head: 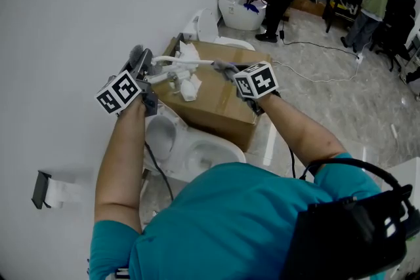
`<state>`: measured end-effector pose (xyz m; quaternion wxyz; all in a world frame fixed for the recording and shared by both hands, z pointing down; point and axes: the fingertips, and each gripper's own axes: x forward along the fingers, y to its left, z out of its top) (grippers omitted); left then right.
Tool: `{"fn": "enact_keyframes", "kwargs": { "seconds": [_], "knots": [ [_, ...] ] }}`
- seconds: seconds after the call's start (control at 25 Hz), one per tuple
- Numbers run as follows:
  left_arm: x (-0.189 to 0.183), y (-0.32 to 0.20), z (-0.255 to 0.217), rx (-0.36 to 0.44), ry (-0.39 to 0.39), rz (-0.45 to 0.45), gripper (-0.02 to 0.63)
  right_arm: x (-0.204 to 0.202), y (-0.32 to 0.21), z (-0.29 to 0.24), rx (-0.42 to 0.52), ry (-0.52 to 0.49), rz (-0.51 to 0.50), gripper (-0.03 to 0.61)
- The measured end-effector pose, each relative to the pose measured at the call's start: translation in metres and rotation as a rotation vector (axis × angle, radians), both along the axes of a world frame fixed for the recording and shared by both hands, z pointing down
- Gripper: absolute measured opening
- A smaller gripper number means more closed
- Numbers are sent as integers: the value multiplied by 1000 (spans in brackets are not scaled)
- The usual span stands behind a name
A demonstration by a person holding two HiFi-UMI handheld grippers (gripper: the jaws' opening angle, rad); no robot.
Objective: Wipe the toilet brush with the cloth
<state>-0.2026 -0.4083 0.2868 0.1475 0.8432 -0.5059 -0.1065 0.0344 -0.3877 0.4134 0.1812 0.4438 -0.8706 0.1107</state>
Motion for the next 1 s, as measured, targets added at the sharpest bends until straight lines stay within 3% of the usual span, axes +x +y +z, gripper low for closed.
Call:
{"fn": "enact_keyframes", "kwargs": {
  "seconds": [1.0],
  "knots": [
    [-11, -2, 1, -28, 24, 24, 195, 44, -11, 17, -19, 19, 85, 18]
  ]
}}
